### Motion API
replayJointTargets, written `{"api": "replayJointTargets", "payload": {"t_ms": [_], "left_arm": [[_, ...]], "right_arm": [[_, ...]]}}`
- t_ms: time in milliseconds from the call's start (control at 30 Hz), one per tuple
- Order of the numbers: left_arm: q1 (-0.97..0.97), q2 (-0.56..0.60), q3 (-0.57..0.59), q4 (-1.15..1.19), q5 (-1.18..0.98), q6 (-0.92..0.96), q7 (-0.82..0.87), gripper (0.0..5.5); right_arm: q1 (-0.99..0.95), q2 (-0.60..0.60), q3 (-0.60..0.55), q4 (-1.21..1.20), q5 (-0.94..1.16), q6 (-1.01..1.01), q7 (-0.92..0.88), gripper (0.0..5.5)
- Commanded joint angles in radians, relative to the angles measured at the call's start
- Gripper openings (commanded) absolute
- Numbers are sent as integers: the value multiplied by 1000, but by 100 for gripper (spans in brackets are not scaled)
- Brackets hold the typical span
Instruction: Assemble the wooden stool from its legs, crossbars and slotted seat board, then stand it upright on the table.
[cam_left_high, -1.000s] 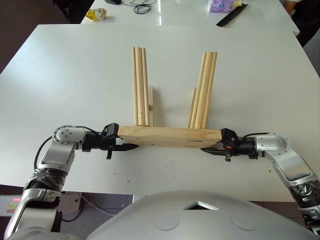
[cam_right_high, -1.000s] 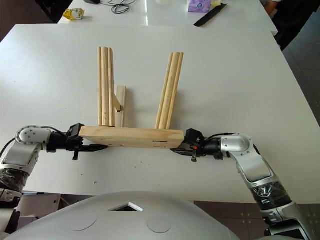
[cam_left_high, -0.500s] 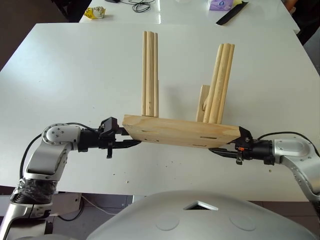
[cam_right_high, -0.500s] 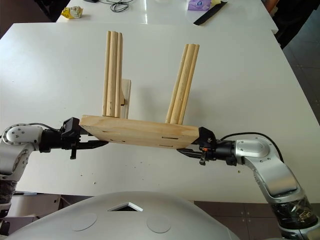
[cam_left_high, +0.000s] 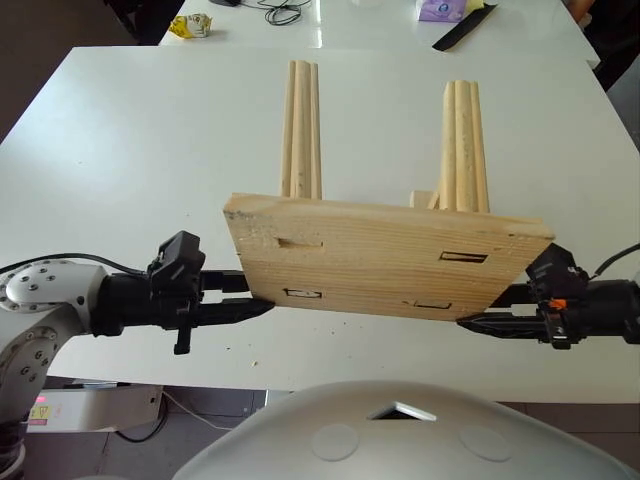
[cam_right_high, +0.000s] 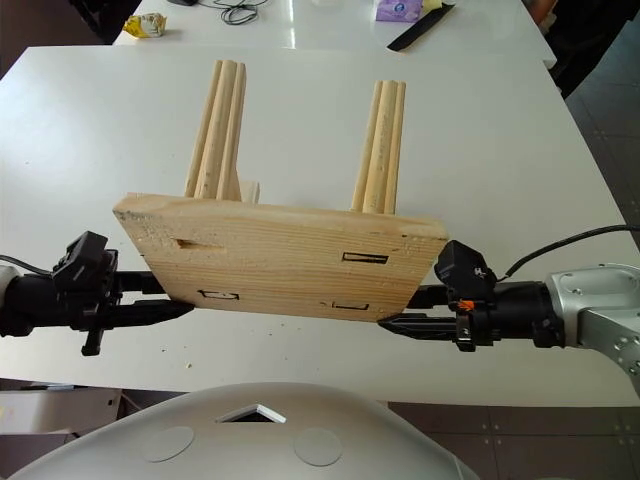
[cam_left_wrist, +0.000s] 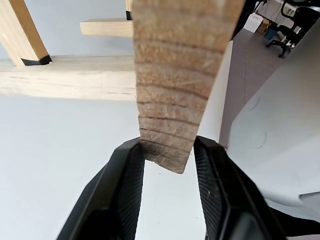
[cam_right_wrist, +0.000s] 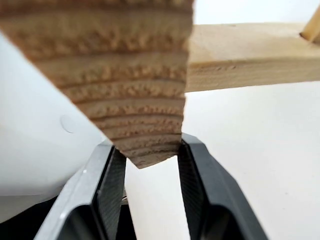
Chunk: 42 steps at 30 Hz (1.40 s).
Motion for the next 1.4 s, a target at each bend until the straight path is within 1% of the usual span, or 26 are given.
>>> {"api": "replayJointTargets", "payload": {"t_ms": [33, 100, 133, 167, 267, 400, 500, 600, 667, 733, 800, 900, 1000, 1067, 1133, 1233, 1333, 1400], "left_arm": [[-18, 210, 279, -13, -405, 308, 105, 144], [-11, 272, 313, 26, -519, 384, 113, 144], [-5, 301, 325, 46, -582, 413, 126, 144], [2, 341, 337, 72, -657, 447, 133, 144], [4, 447, 351, 143, -820, 528, 139, 144], [5, 572, 350, 245, -985, 632, 144, 144], [-6, 637, 304, 297, -1006, 643, 119, 144], [-19, 695, 207, 336, -1006, 613, 109, 144], [-40, 738, 156, 366, -1006, 624, 81, 144], [-62, 794, 98, 400, -1007, 614, 44, 144], [-71, 835, 23, 417, -1006, 556, 30, 144], [-76, 839, -89, 406, -1006, 474, 56, 144], [-94, 826, -180, 395, -1006, 438, 70, 144], [-120, 807, -240, 396, -1007, 419, 102, 144], [-184, 762, -319, 410, -1007, 409, 158, 144], [-316, 676, -427, 435, -1007, 433, 242, 144], [-414, 590, -509, 465, -1002, 459, 330, 144], [-441, 564, -523, 466, -986, 470, 350, 144]], "right_arm": [[-87, -299, -207, 161, 692, 146, -89, 145], [-82, -417, -200, 247, 821, 205, -67, 145], [-83, -467, -185, 284, 852, 232, -36, 145], [-87, -518, -166, 322, 865, 271, 18, 144], [-108, -613, -128, 385, 868, 344, 135, 144], [-144, -734, -72, 461, 868, 412, 274, 144], [-136, -795, 5, 484, 868, 391, 332, 144], [-72, -845, 96, 489, 868, 325, 363, 144], [-42, -858, 147, 477, 868, 293, 369, 144], [-35, -844, 192, 456, 868, 274, 358, 144], [-33, -819, 229, 431, 868, 235, 334, 144], [-21, -793, 274, 407, 868, 155, 290, 144], [-24, -756, 328, 386, 868, 87, 226, 144], [-87, -690, 397, 380, 868, 78, 160, 144], [-200, -570, 496, 387, 868, 92, 43, 144], [-320, -424, 595, 414, 868, 108, -105, 144], [-371, -314, 625, 424, 868, 67, -259, 144], [-375, -286, 614, 414, 868, 33, -329, 144]]}}
